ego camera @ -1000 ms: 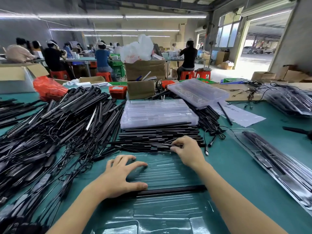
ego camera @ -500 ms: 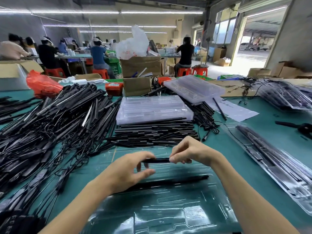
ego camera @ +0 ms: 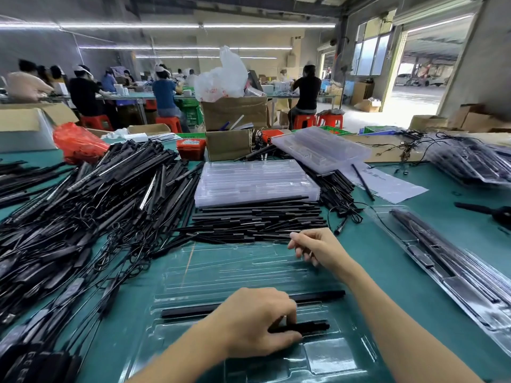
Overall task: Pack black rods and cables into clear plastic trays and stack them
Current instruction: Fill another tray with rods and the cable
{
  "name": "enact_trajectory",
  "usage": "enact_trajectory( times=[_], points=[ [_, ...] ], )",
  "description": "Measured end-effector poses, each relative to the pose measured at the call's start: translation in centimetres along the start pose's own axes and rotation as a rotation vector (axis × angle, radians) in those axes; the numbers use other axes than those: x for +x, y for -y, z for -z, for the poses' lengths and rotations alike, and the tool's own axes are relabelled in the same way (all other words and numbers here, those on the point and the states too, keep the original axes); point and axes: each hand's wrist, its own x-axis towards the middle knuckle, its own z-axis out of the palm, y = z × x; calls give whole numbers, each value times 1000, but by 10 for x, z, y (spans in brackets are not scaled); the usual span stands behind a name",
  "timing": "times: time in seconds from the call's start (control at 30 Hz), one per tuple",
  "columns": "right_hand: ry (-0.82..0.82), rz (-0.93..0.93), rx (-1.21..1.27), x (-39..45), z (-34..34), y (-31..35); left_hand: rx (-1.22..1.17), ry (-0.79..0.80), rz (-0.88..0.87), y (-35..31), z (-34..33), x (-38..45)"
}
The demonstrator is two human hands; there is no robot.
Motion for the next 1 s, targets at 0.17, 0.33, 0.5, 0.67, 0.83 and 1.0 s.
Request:
enact_trajectory(
  times=[0.17,0.33,0.5,0.67,0.83,1.0],
  points=[
    [-3,-15,73,1,1,-4,36,-73,-18,-2,-12,3],
    [-9,-9,96,2,1,-7,-21,-93,-83,1,-11,3],
    [-5,-1,94,3,1,-10,-50,-107,-67,6,-8,0],
    [-3,5,111,2,2,-12,43,-325,211,41,24,-10],
    [0,9,97,2,3,-12,59,-571,830,134,72,-37],
    [1,6,94,2,2,-12,-114,-342,1221,205,89,-68]
  ],
)
